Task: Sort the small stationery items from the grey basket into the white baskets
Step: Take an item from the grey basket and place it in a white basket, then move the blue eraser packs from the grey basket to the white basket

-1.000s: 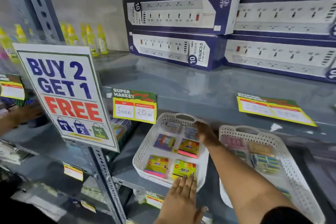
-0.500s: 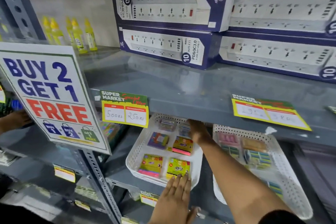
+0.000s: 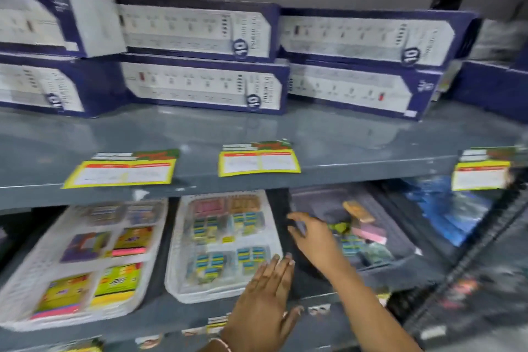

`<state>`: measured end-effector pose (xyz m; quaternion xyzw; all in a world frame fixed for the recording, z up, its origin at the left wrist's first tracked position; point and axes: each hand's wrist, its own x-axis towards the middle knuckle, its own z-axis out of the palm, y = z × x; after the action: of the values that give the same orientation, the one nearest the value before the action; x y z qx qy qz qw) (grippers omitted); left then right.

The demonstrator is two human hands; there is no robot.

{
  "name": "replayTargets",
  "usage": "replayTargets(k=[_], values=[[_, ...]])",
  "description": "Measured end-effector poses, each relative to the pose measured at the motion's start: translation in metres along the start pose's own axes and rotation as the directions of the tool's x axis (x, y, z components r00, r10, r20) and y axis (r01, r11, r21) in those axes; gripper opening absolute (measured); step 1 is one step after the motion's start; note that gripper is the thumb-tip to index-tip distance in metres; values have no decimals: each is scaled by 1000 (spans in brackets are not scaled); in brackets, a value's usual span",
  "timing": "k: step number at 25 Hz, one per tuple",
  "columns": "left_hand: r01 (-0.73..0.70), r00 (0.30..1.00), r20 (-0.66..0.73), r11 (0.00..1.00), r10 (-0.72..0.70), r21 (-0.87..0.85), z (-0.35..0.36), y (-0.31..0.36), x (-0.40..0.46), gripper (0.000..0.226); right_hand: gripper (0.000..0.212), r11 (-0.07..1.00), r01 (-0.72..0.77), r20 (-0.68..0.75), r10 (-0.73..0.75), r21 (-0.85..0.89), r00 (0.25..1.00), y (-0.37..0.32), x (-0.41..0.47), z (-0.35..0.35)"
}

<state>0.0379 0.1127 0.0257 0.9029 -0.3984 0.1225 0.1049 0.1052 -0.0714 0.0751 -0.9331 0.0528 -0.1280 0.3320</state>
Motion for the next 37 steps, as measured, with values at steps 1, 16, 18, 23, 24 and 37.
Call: replayTargets(k=[1, 16, 18, 23, 24, 37], values=[[-35, 999, 8, 999, 36, -15, 8, 21, 17, 73, 25, 997, -63, 10, 63, -50, 998, 31, -3, -22], [259, 916, 323, 965, -238, -25, 38, 119, 157, 42, 55, 765, -360, 282, 562, -533, 777, 172, 20, -110], [355, 888, 332, 933, -319, -53, 41, 105, 187, 26, 60, 772, -394, 290, 577, -500, 763, 175, 23, -109], [479, 780, 487, 876, -394, -58, 72, 84, 236, 54, 45, 721, -434, 218, 618, -541, 755, 182, 25, -98], [520, 746, 522, 851, -413, -70, 76, 83, 242, 54, 46, 719, -447, 206, 622, -533, 755, 184, 26, -97], [733, 672, 504, 587, -543, -344, 77, 64, 239, 23, 59, 783, -582, 269, 525, 218, 808, 169, 18, -123]])
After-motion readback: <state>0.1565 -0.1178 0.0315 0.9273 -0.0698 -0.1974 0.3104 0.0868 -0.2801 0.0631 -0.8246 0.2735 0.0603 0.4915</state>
